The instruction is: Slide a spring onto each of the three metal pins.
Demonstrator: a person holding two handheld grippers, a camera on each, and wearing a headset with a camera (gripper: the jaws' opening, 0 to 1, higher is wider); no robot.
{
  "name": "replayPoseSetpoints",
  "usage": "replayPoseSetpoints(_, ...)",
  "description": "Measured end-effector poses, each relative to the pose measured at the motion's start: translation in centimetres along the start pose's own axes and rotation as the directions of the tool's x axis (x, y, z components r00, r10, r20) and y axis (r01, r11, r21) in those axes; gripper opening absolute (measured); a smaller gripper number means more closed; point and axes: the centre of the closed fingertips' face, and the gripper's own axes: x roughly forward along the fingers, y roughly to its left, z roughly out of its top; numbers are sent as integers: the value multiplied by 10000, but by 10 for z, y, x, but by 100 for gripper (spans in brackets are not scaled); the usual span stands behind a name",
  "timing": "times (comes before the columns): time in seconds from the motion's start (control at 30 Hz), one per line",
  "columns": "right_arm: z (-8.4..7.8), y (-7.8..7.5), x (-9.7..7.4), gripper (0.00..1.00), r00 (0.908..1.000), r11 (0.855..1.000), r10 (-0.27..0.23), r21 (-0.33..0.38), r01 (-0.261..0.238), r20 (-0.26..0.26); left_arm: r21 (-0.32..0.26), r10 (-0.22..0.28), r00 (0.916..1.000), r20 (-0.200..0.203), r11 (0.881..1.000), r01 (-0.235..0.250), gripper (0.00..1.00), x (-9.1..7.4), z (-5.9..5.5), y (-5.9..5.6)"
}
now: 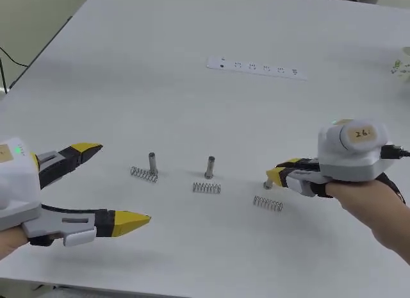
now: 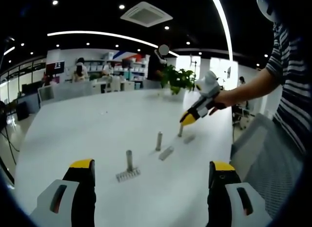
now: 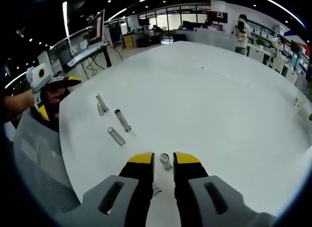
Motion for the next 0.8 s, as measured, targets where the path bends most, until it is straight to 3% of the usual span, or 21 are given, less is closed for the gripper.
replayPoseSetpoints(0.8,5,4,-9,19,9992,9998,189,-13,-189,347,25,-84,10000,-21,10000,84,95,1,0,-1)
